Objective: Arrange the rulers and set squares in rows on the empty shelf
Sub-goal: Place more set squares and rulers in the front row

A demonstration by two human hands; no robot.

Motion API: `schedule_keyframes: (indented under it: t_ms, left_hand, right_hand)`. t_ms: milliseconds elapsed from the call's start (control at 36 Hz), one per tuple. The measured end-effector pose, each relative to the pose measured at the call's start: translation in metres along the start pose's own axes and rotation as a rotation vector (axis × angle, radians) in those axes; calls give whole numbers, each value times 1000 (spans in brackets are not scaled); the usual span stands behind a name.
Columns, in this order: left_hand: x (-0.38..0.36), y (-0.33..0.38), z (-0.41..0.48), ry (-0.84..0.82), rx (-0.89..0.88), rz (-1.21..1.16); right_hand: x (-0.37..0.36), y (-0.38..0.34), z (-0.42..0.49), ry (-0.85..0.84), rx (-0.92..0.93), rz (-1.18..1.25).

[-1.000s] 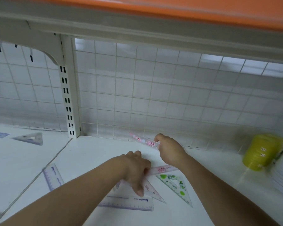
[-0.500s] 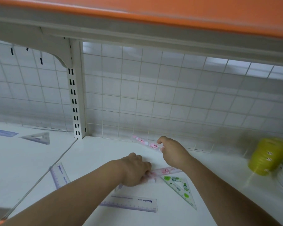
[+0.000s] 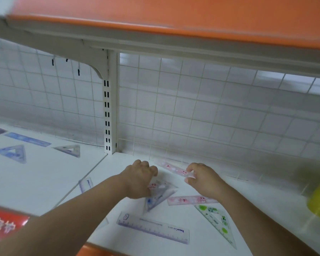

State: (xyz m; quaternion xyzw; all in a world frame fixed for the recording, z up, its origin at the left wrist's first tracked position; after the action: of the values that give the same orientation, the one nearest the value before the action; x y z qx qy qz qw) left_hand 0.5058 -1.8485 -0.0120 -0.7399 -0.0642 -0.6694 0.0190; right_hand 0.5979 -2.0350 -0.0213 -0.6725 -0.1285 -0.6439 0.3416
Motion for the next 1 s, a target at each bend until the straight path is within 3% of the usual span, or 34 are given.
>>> schedule_keyframes:
  t_ms: [306,556,1000]
  left_hand:
    - [-8,-25,-24,220,189,-9]
    - [-15,-33,-49,154,333,-153]
    - [-8,-69,-101,181,453,-147]
  right_hand:
    - [-16,-36,3,-13,152,-59]
    - [-26,-53,3,-31,240,-90]
    - [-31,-111,7,-60,333,-65]
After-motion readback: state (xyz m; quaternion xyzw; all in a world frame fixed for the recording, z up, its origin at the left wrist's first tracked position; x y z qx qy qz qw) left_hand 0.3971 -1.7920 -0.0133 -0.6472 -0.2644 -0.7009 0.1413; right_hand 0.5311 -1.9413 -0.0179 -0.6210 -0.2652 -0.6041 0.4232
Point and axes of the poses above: each hand's wrist, its own z-axis towards the middle knuckle, its own x-axis out of the back of the hand, y = z × x, the point moved 3 cm from there along z, towards the middle knuckle, and after that the axes turned 9 degrees about x, right-handed, at the moved point
